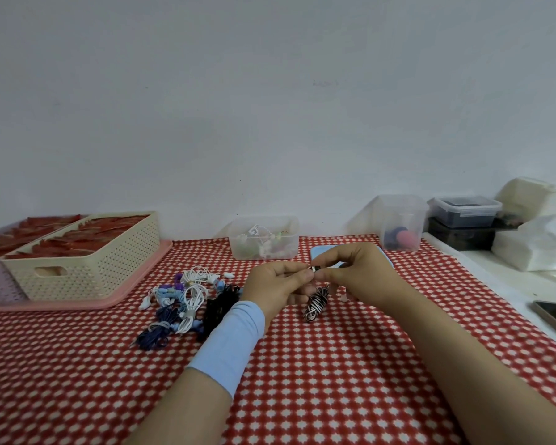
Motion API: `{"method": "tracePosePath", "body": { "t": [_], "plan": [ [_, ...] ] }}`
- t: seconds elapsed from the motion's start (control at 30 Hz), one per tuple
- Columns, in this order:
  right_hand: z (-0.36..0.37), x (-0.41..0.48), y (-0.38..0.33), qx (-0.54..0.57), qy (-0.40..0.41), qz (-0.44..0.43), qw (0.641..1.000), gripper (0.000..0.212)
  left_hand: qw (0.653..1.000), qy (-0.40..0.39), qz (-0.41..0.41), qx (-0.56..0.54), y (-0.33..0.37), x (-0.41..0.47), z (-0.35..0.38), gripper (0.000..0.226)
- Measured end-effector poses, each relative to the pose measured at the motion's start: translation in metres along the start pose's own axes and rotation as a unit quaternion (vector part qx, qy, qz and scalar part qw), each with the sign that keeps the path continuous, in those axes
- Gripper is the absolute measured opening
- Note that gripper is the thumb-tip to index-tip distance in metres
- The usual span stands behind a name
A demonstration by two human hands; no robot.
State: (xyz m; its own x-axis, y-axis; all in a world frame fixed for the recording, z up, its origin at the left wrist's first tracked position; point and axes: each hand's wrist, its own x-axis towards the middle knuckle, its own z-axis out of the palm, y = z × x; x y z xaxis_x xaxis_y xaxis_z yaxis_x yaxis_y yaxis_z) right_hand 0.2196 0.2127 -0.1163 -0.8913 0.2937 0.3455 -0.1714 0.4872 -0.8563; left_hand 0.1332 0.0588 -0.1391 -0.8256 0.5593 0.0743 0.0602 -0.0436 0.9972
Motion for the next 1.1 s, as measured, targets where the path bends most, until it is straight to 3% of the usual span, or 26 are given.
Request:
{"method": "tracePosePath", "body": {
  "t": [0.5, 0.67, 0.83, 1.1],
  "plan": [
    [-0.0019, -0.0006, -0.0003, -0.007, -0.002, -0.016, 1.000, 0.012, 0.997, -0.022, -0.053, -0.059, 0.0021, -0.0021, 0.0012, 0.014],
    [-0.0023, -0.0012, -0.0015, -0.008, -0.010, 0.007, 1.000, 0.022, 0.999, -0.016, -0.021, -0.037, 0.0014, -0.0027, 0.0004, 0.014],
    [-0.0025, -0.0015, -0.0024, 0.004, -0.015, 0.016, 1.000, 0.010, 1.000, -0.012, 0.018, -0.009, 0.0034, -0.0038, 0.0003, 0.014],
    [-0.0028, -0.0031, -0.0029, 0.057, -0.027, 0.066, 0.996, 0.011, 0.990, 0.026, 0.099, 0.094, 0.0034, -0.0034, -0.0002, 0.012]
  ]
}}
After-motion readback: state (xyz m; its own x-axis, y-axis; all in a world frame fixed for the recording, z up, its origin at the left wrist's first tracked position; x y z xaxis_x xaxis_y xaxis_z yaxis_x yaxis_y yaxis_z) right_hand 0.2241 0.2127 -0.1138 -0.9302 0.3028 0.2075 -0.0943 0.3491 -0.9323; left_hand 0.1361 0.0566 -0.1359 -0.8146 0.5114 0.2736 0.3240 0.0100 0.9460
